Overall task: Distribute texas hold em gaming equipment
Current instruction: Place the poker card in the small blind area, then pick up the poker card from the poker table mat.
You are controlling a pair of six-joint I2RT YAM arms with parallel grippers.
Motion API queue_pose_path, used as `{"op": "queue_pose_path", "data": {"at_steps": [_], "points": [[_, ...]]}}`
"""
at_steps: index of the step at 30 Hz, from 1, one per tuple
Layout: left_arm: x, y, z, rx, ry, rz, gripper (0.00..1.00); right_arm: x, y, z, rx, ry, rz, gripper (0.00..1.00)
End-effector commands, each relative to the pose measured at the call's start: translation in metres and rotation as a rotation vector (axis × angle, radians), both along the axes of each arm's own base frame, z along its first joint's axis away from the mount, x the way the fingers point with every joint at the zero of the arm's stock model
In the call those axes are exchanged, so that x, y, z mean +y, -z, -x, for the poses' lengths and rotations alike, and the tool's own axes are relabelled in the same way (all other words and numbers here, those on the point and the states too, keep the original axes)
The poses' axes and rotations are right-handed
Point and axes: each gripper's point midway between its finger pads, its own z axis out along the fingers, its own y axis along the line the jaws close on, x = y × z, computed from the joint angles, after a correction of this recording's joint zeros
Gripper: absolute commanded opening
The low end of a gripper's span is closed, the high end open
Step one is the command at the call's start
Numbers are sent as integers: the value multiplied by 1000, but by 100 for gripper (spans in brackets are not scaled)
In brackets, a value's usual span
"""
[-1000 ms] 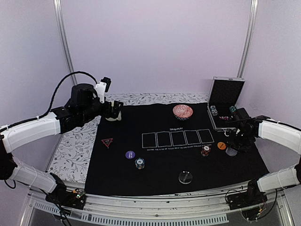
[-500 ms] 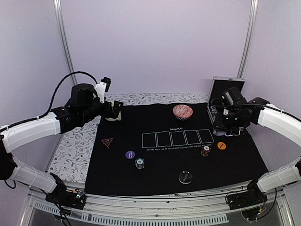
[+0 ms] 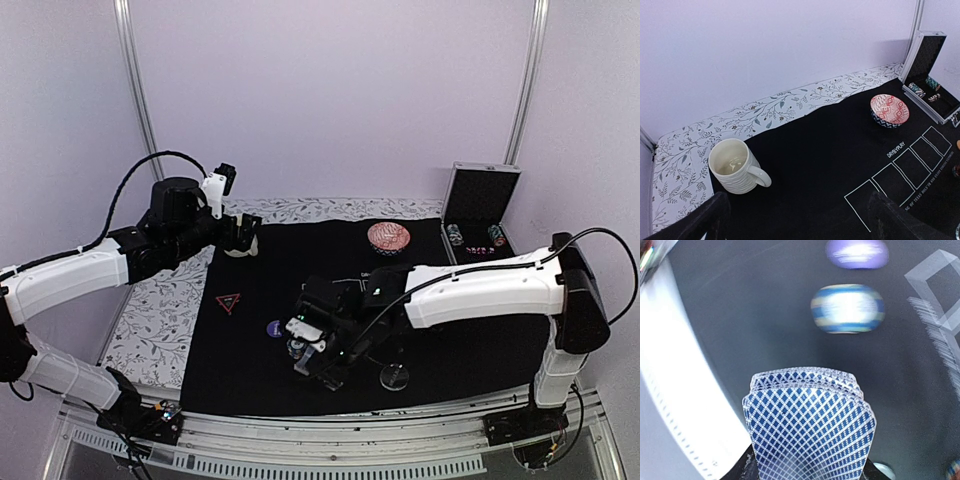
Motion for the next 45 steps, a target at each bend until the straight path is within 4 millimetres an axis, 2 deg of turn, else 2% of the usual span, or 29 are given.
{"op": "queue_pose_path", "data": {"at_steps": [1, 7, 13, 18, 21, 23, 26, 28, 33, 36, 38, 42, 45], "points": [[8, -11, 0, -38, -19, 8, 98, 14, 23, 35, 40, -258, 87, 35], [9, -12, 0, -41, -21, 7, 98, 23, 55, 34, 19, -390, 182, 35], [8, -9, 0, -37, -15, 3, 98, 28, 70, 30, -41, -501, 225, 39], [7, -7, -1, -33, -15, -3, 98, 21, 83, 24, -68, -526, 297, 41], [6, -5, -1, -30, -12, -6, 98, 20, 89, 29, -41, -535, 309, 50], [5, -5, -1, -29, -6, -6, 98, 21, 87, 31, -42, -539, 304, 60], [2, -4, 0, -29, 16, -4, 98, 26, 79, 32, -56, -540, 281, 75], [0, -4, 1, -30, 29, -3, 98, 30, 71, 32, -73, -541, 266, 98], [-3, -5, 3, -46, 57, -2, 98, 34, 51, 28, -130, -515, 236, 99], [-5, -6, 4, -62, 75, -8, 98, 37, 28, 22, -173, -479, 193, 99], [-7, -11, 6, -86, 93, -9, 98, 39, 9, 21, -200, -457, 135, 99], [-6, -20, 11, -148, 123, -47, 98, 46, -32, 29, -214, -444, -31, 99], [-10, -31, 20, -201, 186, -71, 97, 40, -64, 35, -232, -424, -155, 99]]}}
